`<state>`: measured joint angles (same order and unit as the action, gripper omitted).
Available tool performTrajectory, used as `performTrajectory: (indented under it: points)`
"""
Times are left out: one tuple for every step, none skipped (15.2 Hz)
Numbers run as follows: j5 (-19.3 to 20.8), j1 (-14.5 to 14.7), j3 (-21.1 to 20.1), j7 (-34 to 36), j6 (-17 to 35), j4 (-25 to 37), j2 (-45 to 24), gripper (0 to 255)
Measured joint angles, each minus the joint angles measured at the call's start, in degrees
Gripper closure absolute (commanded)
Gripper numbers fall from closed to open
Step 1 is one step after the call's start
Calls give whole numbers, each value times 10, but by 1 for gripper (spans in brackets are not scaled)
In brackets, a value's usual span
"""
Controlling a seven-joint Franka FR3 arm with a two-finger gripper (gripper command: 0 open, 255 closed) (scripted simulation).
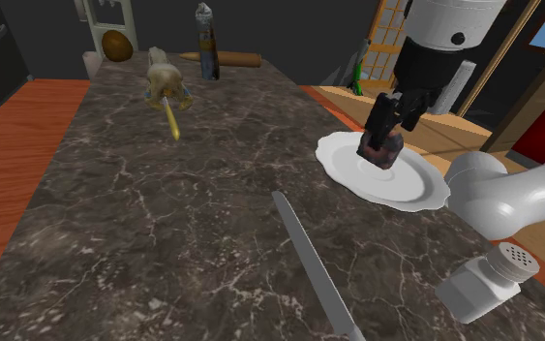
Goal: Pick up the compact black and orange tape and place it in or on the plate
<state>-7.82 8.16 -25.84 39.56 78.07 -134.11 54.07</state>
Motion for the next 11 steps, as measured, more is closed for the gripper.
performTrajectory:
  points:
    - [1,-1,0,1,-8,11,-3,0]
    - [2,-4,0,2,-19,30,-10,0]
    - [3,-6,-1,5,-34,54,-19,0]
    - [6,-9,0,5,-44,72,-27,0]
    - [7,-12,-2,7,-51,86,-34,0]
    - [8,-13,-2,7,-54,92,-37,0]
    - [8,-13,-1,7,-56,95,-38,0]
    - [8,-14,-1,7,-56,96,-39,0]
    - [8,-14,-2,7,-57,97,-39,0]
    - [8,-14,-2,7,-57,97,-39,0]
    - [8,-14,-2,7,-57,97,-39,0]
